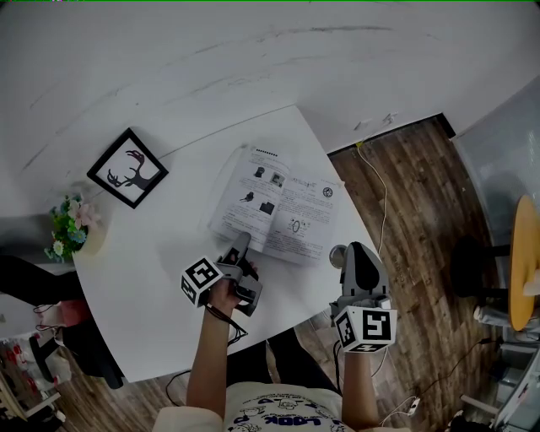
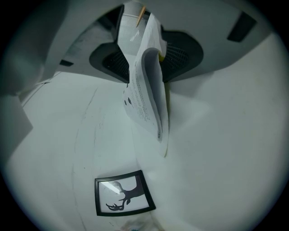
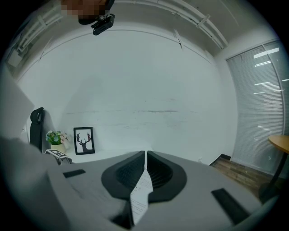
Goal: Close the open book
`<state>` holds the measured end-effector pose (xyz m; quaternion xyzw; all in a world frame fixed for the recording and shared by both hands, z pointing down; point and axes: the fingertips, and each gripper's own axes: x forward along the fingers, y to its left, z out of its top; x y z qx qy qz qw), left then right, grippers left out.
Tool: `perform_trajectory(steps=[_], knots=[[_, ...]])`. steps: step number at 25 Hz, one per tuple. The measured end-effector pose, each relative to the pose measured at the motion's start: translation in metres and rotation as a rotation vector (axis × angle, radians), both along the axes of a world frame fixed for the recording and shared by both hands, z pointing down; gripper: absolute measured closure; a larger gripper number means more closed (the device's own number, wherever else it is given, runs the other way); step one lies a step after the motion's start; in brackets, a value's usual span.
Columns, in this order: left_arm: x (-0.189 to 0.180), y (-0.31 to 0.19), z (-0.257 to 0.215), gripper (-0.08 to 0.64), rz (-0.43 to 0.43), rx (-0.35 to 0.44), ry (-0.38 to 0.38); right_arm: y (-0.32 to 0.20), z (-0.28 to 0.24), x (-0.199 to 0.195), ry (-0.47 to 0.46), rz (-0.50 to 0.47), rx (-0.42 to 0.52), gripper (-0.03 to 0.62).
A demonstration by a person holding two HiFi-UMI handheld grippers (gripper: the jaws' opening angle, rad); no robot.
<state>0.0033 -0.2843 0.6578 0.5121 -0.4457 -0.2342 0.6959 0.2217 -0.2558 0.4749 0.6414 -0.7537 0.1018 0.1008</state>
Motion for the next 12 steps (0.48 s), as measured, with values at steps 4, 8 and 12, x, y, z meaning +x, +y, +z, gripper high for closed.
perform_trajectory(steps=[4, 8, 12], knots=[[-0.004, -0.003, 0.000, 0.341, -0.004, 0.010, -0.002, -0.001, -0.001, 0.001, -0.001, -0.002, -0.001, 0.561], [-0.008, -0.003, -0.002, 0.341, -0.004, 0.031, -0.017, -0.002, 0.000, 0.000, -0.001, -0.004, -0.004, 0.561], [-0.013, -0.006, -0.004, 0.342, 0.021, 0.063, -0.073, -0.002, 0.001, 0.000, -0.002, -0.006, -0.007, 0.561]])
